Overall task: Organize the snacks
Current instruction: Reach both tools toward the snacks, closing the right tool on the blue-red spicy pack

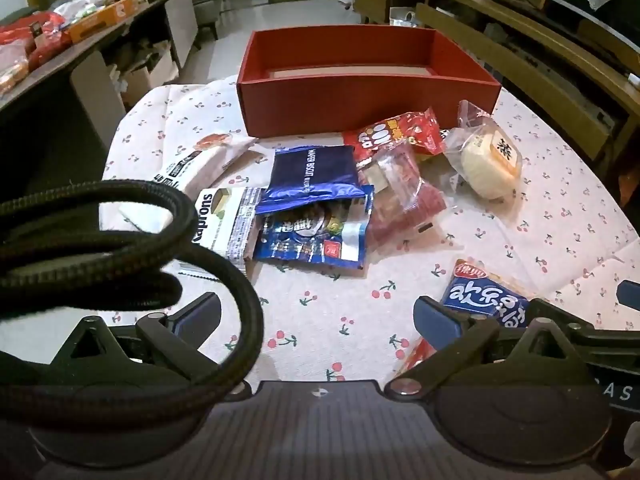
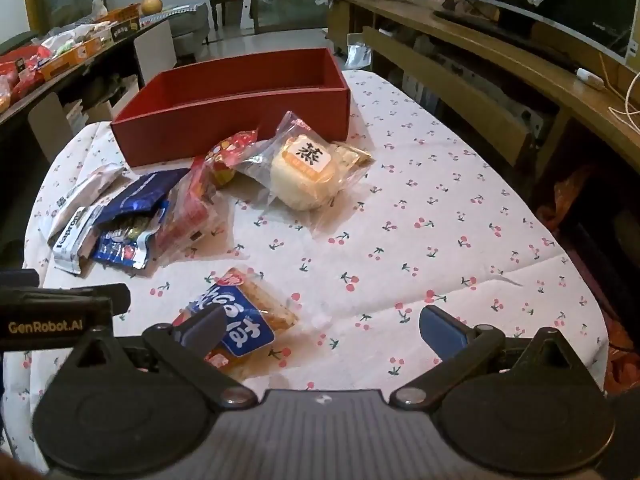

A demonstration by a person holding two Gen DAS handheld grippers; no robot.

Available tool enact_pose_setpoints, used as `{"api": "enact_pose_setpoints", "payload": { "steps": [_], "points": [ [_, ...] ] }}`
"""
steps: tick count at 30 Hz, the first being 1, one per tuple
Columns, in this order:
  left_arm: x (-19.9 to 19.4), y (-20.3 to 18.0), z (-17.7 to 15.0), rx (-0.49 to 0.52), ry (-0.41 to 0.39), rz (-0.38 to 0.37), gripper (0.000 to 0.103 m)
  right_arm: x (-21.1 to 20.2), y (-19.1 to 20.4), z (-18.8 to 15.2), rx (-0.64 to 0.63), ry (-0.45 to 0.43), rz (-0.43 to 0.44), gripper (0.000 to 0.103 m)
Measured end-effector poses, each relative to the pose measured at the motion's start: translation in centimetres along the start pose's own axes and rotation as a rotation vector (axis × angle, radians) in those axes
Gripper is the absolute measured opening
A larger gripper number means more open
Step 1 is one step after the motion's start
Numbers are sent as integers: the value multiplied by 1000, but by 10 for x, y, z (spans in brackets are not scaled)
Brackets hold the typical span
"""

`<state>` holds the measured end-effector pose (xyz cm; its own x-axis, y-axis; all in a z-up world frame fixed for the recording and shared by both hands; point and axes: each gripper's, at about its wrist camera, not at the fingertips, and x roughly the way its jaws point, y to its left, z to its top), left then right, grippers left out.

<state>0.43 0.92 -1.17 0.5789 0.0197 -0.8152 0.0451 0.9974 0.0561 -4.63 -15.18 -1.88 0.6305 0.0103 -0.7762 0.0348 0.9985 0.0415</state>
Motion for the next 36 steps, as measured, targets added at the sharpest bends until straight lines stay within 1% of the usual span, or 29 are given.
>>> {"api": "enact_pose_setpoints", "payload": {
  "steps": [8,14,21,28,31,33,36],
  "points": [
    [2,6,-3,-3,15,10,103,5,5,-1,11,34,17,103],
    [2,18,-8,-20,28,14,103,7,14,-2,5,55,37,103],
    [0,23,-15,-12,38,14,103,10,19,-1,7,66,20,103],
    [-1,26,-15,-17,35,10,103,12,21,-1,15,75,17,103],
    [-2,28,-15,-16,36,14,103,11,25,-1,15,85,22,101],
    [-3,30,-15,-15,34,22,103,12,29,-1,24,107,38,97],
    [-4,36,-16,-21,31,32,103,15,34,-2,32,135,59,94]
  ]
}}
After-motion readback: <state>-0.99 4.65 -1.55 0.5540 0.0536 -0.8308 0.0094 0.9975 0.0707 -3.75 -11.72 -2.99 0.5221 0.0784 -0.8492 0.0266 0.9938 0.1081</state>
